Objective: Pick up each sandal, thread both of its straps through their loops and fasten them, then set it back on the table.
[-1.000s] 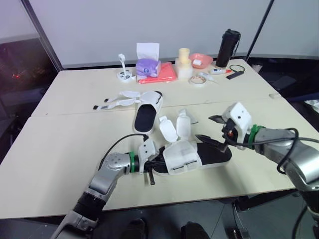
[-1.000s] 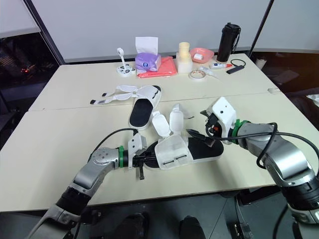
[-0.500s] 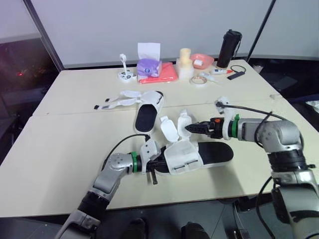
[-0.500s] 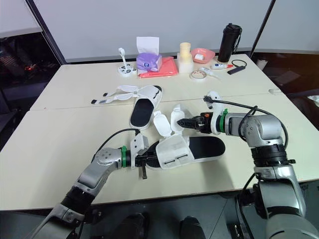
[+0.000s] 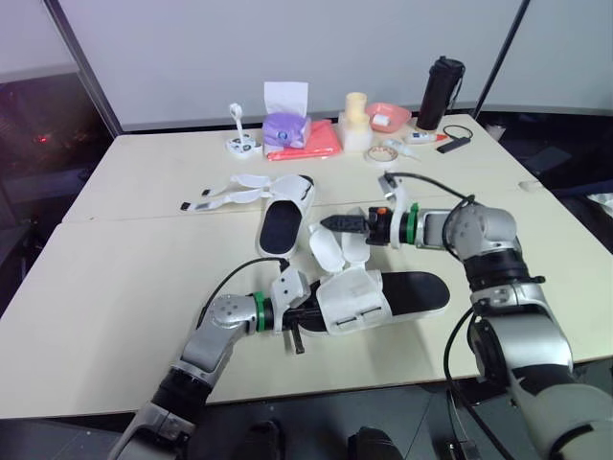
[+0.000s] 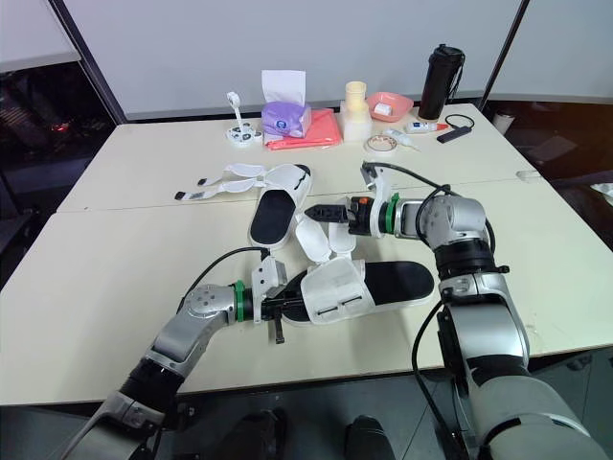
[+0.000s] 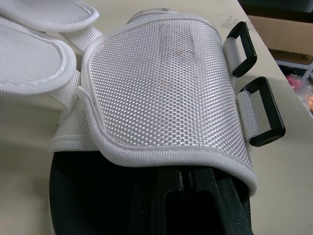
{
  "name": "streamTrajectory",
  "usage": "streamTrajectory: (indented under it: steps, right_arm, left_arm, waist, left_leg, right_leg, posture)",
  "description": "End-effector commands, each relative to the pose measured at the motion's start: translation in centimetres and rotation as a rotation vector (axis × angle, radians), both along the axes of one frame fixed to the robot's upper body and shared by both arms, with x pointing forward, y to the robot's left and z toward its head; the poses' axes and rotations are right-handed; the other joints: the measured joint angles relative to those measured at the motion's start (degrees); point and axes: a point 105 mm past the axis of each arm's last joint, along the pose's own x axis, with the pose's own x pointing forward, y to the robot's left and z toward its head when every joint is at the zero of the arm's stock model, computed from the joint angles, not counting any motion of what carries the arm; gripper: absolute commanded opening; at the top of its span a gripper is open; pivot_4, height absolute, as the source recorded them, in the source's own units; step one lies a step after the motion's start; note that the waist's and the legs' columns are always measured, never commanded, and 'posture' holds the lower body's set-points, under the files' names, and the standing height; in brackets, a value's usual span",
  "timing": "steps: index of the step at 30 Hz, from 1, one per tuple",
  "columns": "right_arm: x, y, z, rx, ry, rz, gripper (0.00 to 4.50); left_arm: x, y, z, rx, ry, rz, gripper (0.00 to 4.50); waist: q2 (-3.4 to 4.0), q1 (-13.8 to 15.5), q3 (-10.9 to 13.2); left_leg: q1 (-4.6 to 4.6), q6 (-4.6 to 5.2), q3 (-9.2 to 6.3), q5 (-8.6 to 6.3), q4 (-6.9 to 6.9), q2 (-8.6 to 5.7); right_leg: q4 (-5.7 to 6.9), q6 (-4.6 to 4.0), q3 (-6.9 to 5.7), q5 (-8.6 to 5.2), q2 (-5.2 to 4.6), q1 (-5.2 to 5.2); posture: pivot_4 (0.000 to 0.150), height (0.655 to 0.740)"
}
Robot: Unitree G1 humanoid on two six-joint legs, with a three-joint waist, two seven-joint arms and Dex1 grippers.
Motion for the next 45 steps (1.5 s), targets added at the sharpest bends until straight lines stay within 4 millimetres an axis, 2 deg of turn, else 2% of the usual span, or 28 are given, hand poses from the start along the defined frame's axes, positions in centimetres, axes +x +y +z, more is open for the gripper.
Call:
streamTrajectory:
  steps: [1, 9, 13, 14, 15, 17, 22, 23, 28, 34, 37, 40, 44, 45]
  right_arm:
    - [0.3, -0.3, 2.7, 0.056, -0.074, -0.004, 4.5]
    - [0.1, -0.7, 6.0, 0.113, -0.144, -0.013, 4.5]
    - [-0.3, -0.6, 6.8, 0.121, -0.164, -0.006, 4.5]
    - [-0.4, -0.6, 7.0, 0.125, -0.17, -0.001, 3.93]
    - [-0.5, -0.6, 7.0, 0.127, -0.173, 0.001, 3.6]
    - [-0.7, -0.5, 7.1, 0.129, -0.176, 0.006, 2.65]
    - [-1.7, -0.1, 6.8, 0.128, -0.19, 0.028, 0.1]
    - [-1.9, -0.1, 6.7, 0.127, -0.196, 0.035, 0.04]
    - [-2.9, -0.2, 6.0, 0.068, -0.238, 0.052, 0.04]
    - [-1.0, -2.0, 5.6, 0.025, -0.237, -0.064, 0.04]
    - [0.0, -3.1, 4.7, 0.003, -0.21, -0.123, 0.88]
    - [0.4, -3.6, 3.4, -0.02, -0.162, -0.148, 2.31]
    - [0.2, -3.3, 1.3, -0.036, -0.059, -0.134, 4.44]
    - [0.0, -3.1, 0.9, -0.036, -0.042, -0.122, 4.48]
  left_arm:
    - [-0.4, -0.1, -1.0, 0.023, 0.032, 0.003, 0.07]
    - [-0.3, -0.2, -1.2, 0.02, 0.038, 0.004, 0.07]
    - [-0.3, -0.3, -1.2, 0.018, 0.038, -0.001, 0.07]
    - [-0.3, -0.3, -1.2, 0.017, 0.038, -0.002, 0.0]
    - [-0.3, -0.3, -1.2, 0.017, 0.038, -0.003, 0.0]
    - [-0.2, -0.3, -1.2, 0.017, 0.037, -0.003, 0.0]
    - [-0.2, -0.3, -1.3, 0.016, 0.037, -0.002, 0.0]
    - [-0.1, -0.3, -1.3, 0.016, 0.037, -0.002, 0.0]
    - [-0.1, -0.3, -1.4, 0.015, 0.037, 0.0, 0.0]
    - [-0.2, -0.3, -1.4, 0.013, 0.04, 0.001, 0.0]
    - [-0.2, -0.4, -1.4, 0.012, 0.04, 0.002, 0.0]
    - [-0.2, -0.3, -1.4, 0.011, 0.039, 0.004, 0.0]
    - [-0.2, -0.3, -1.4, 0.012, 0.037, 0.009, 0.0]
    - [-0.2, -0.3, -1.4, 0.012, 0.036, 0.01, 0.0]
  waist:
    - [0.01, 0.0, 0.0]
    - [0.01, -0.1, 0.0]
    - [0.01, 0.0, 0.0]
    - [0.01, 0.0, 0.0]
    - [0.01, 0.0, 0.0]
    - [0.01, 0.0, 0.0]
    - [0.01, 0.0, 0.0]
    - [0.01, 0.1, 0.0]
    - [0.01, 0.0, 0.0]
    - [0.01, 0.1, 0.0]
    - [0.01, 0.1, 0.0]
    - [0.01, 0.0, 0.0]
    - [0.01, 0.0, 0.0]
    - [0.01, 0.0, 0.0]
  left_leg:
    - [0.0, 0.0, 0.0, 0.0, -0.01, 0.0]
    - [0.0, 0.0, 0.0, 0.0, -0.02, 0.0]
    - [0.0, 0.0, -0.01, 0.0, -0.02, 0.0]
    - [0.0, 0.0, -0.01, 0.0, -0.02, 0.0]
    - [0.0, 0.0, -0.01, 0.0, -0.02, 0.0]
    - [0.0, 0.0, -0.01, 0.0, -0.03, 0.0]
    - [0.0, 0.0, -0.02, 0.0, -0.03, 0.0]
    - [0.0, 0.0, -0.02, 0.0, -0.03, -0.01]
    - [-0.01, 0.0, -0.03, 0.0, -0.03, -0.02]
    - [-0.01, 0.0, -0.04, 0.0, -0.03, -0.02]
    - [-0.01, 0.0, -0.04, 0.0, -0.04, -0.03]
    - [-0.01, 0.0, -0.03, 0.0, -0.04, -0.03]
    - [-0.01, 0.0, -0.04, 0.0, -0.04, -0.03]
    - [-0.01, 0.0, -0.04, 0.0, -0.04, -0.03]
  right_leg:
    - [0.0, 0.0, 0.0, 0.0, 0.0, -0.01]
    - [0.0, 0.0, 0.0, 0.0, 0.0, -0.02]
    - [-0.01, 0.0, 0.0, 0.0, -0.01, -0.01]
    - [0.0, 0.0, 0.0, 0.0, -0.01, -0.02]
    - [-0.01, 0.0, 0.0, 0.0, -0.01, -0.02]
    - [0.0, 0.0, 0.0, 0.0, -0.01, -0.02]
    - [-0.01, 0.0, 0.0, 0.0, -0.02, -0.02]
    - [-0.01, 0.0, 0.0, 0.0, -0.02, -0.01]
    - [-0.02, 0.0, -0.01, -0.01, -0.03, -0.01]
    - [-0.04, 0.0, -0.01, 0.0, -0.03, 0.0]
    - [-0.04, 0.0, -0.01, -0.01, -0.03, -0.01]
    - [-0.05, 0.0, -0.01, -0.01, -0.03, 0.0]
    - [-0.05, 0.0, -0.01, -0.01, -0.03, -0.01]
    - [-0.05, 0.0, -0.01, -0.01, -0.04, 0.0]
  posture:
    - [0.15, 0.74]
    - [0.15, 0.74]
    - [0.15, 0.74]
    - [0.15, 0.74]
    - [0.15, 0.74]
    - [0.15, 0.74]
    - [0.15, 0.74]
    - [0.15, 0.74]
    - [0.15, 0.74]
    - [0.15, 0.74]
    - [0.15, 0.74]
    - [0.15, 0.74]
    - [0.15, 0.74]
    - [0.15, 0.74]
